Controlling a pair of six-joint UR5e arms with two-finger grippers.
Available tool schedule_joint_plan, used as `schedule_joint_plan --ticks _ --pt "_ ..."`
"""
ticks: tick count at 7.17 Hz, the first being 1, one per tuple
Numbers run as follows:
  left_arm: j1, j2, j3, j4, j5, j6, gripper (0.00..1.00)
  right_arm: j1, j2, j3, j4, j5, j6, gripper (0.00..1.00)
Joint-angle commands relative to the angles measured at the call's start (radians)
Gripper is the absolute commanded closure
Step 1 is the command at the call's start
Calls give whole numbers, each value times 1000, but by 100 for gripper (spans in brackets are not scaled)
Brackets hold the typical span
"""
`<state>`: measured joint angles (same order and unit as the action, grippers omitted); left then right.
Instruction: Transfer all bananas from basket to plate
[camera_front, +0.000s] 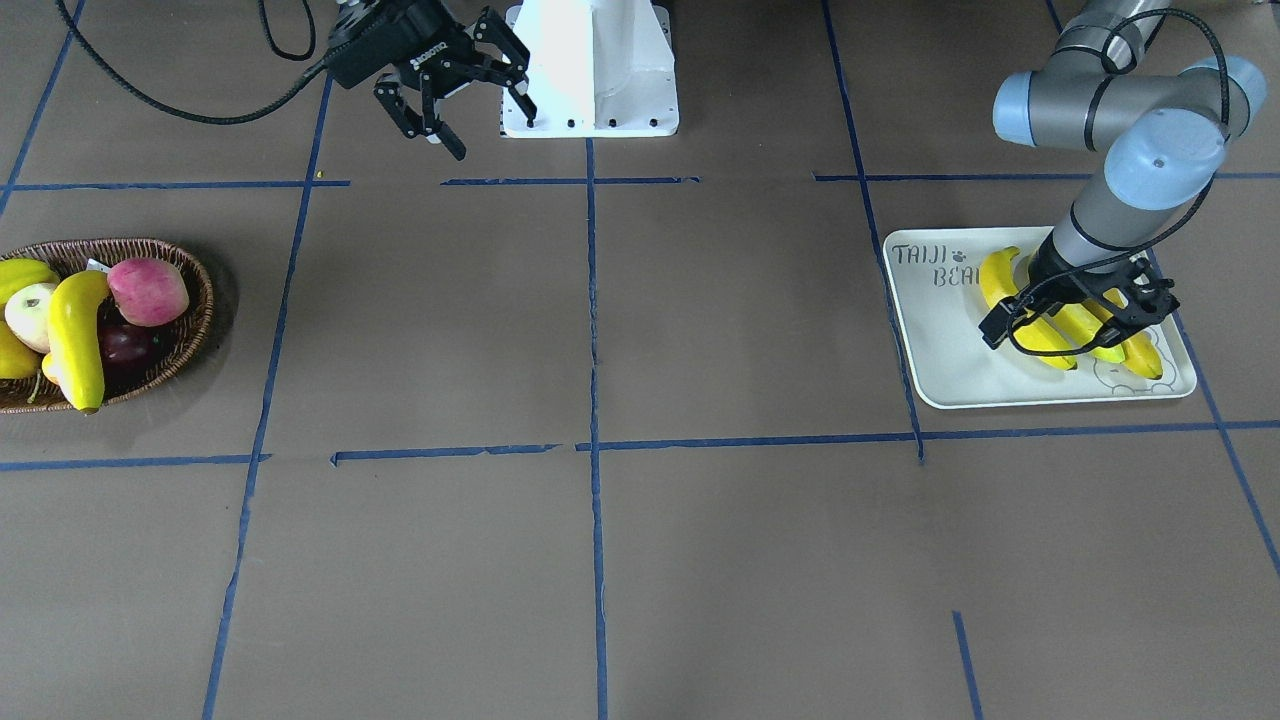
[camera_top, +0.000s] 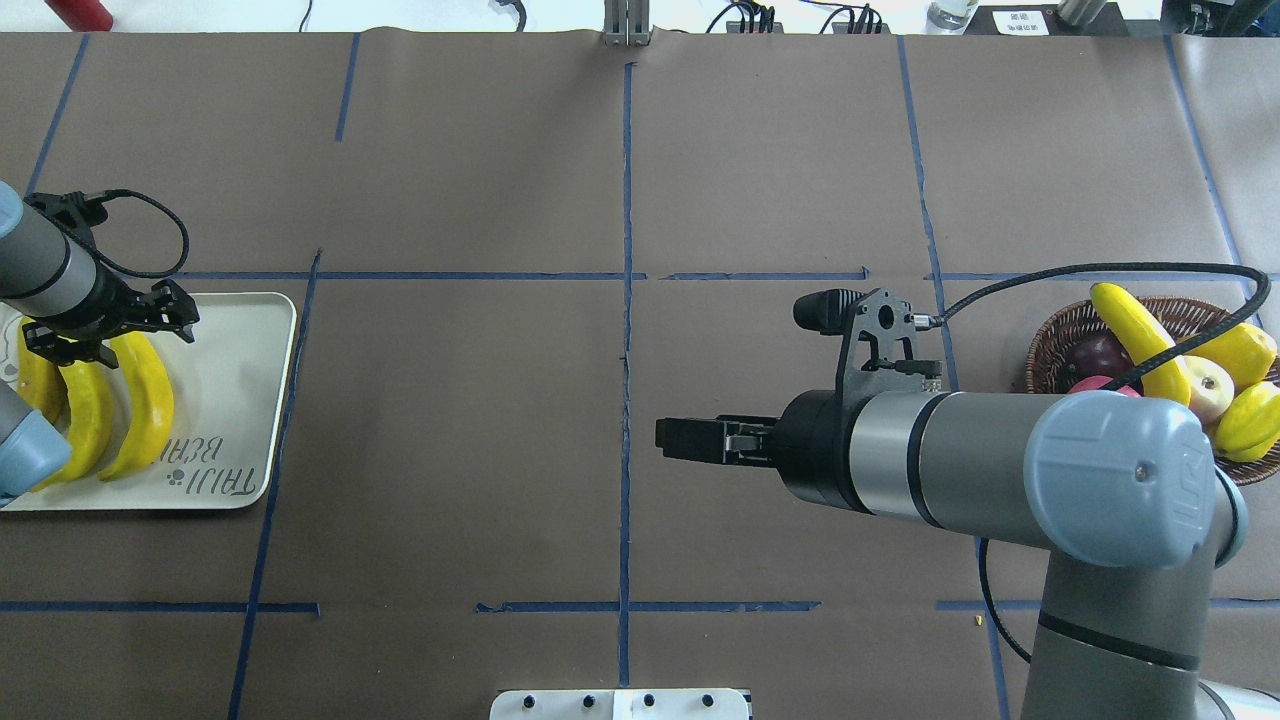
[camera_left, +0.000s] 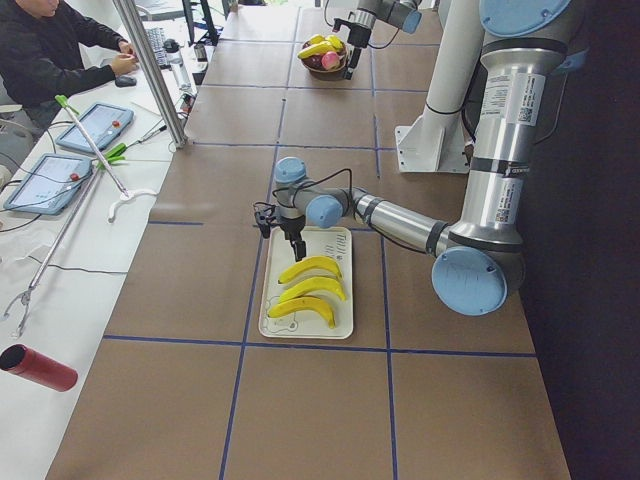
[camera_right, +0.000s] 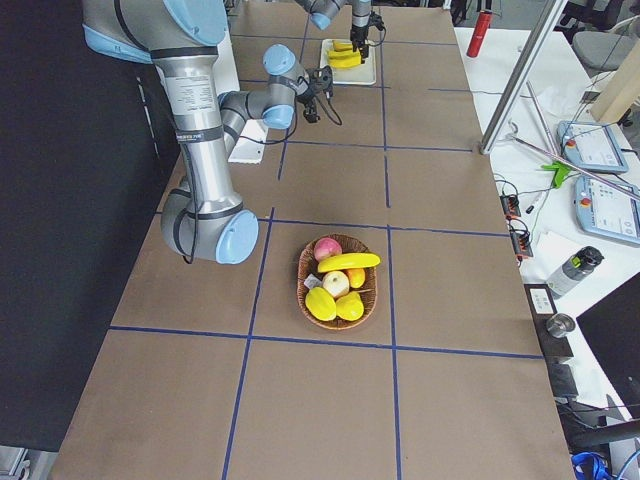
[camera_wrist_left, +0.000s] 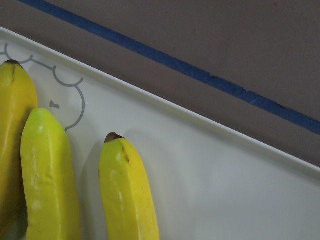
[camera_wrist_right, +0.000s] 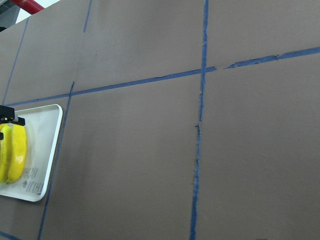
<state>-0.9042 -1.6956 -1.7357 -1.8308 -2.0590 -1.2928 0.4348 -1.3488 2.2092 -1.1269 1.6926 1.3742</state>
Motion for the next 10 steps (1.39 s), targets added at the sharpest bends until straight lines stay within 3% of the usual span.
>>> schedule_joint_plan --ticks 1,3,4,7,10 --pt "5 -97 -65 4 -3 -92 0 196 -192 21 15 208 -68 0" --pt "60 -192 -143 7 -4 -169 0 403 -346 23 16 410 -295 0" --pt "111 -220 -160 7 -1 -190 0 512 -375 -35 6 503 -381 0" --pt "134 -251 -163 2 3 -267 0 587 -377 -239 2 496 -522 0" --pt "160 -253 -163 1 8 -287 0 591 -383 -345 2 457 -615 0"
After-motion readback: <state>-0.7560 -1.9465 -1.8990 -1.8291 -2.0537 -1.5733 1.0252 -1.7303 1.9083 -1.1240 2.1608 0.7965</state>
